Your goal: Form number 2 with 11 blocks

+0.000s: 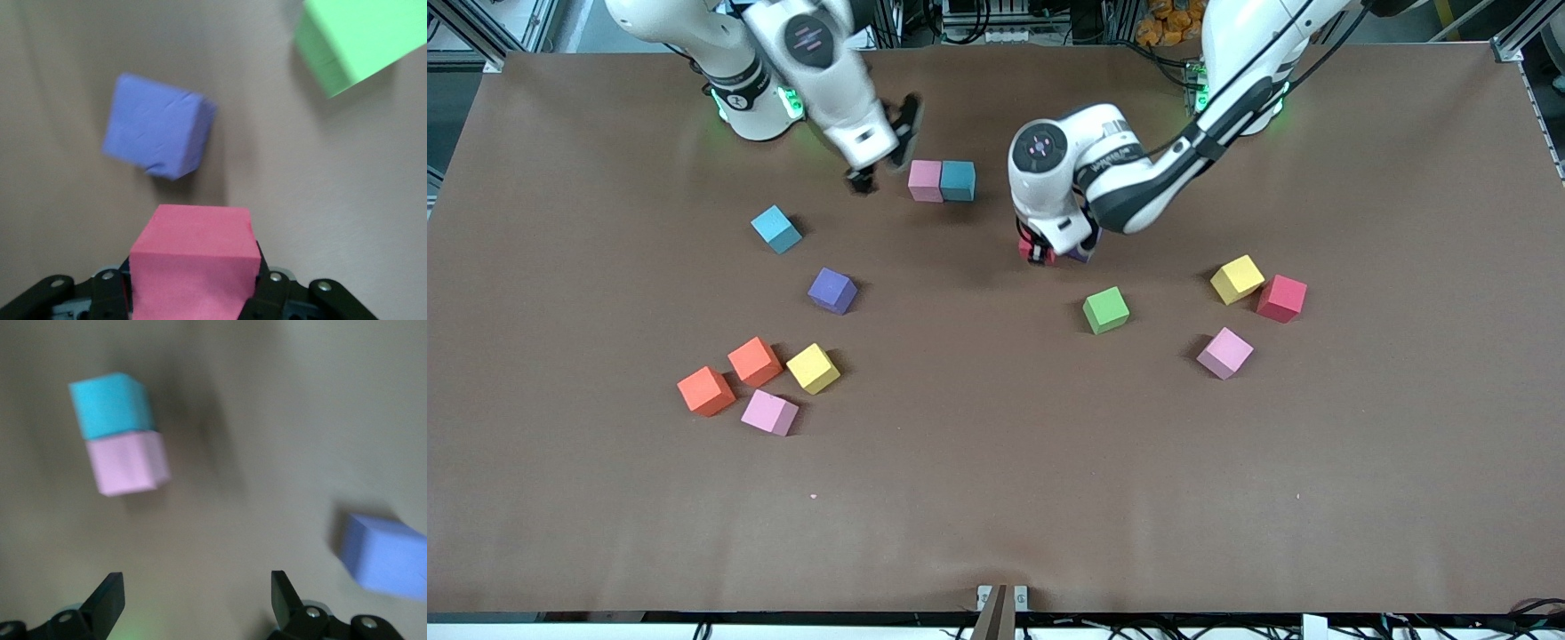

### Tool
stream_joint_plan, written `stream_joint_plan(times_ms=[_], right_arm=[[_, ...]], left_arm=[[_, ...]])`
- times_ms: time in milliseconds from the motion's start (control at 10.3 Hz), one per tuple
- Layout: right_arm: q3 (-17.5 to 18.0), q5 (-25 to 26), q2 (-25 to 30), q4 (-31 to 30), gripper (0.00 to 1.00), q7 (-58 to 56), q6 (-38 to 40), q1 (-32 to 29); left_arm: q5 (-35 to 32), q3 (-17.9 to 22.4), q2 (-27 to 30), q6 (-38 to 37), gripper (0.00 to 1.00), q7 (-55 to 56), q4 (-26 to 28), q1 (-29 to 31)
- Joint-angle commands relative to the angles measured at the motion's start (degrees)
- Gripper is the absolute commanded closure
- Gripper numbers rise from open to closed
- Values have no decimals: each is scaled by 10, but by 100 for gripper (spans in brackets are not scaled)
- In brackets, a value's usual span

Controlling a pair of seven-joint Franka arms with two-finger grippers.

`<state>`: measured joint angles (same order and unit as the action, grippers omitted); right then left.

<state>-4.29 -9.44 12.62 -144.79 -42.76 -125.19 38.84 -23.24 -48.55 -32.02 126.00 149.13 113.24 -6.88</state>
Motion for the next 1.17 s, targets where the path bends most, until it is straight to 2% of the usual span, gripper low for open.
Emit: stream_joint_plan(times_ms=[0, 292, 487, 585, 877, 1072], right_arm=[[-66, -7, 10, 3, 6, -122, 21, -108], [-70, 56, -14, 51, 6, -141, 17, -206], [-70, 59, -61, 102, 7, -141, 2, -260], [-70, 59, -94, 138, 0, -140, 1, -277], [-70, 60, -145, 178, 0, -147, -12, -282], [-70, 58, -144, 177, 0, -157, -29, -294]], left_arm=[[3, -12, 6, 48, 93, 97, 25, -15], [-7, -9, -22, 108, 92, 206, 39, -78], [-8, -8, -23, 136, 92, 253, 60, -113], [-8, -6, -23, 142, 92, 268, 64, -119], [-10, 6, -32, 148, 90, 289, 65, -124], [-10, 14, -32, 148, 90, 308, 63, -125]])
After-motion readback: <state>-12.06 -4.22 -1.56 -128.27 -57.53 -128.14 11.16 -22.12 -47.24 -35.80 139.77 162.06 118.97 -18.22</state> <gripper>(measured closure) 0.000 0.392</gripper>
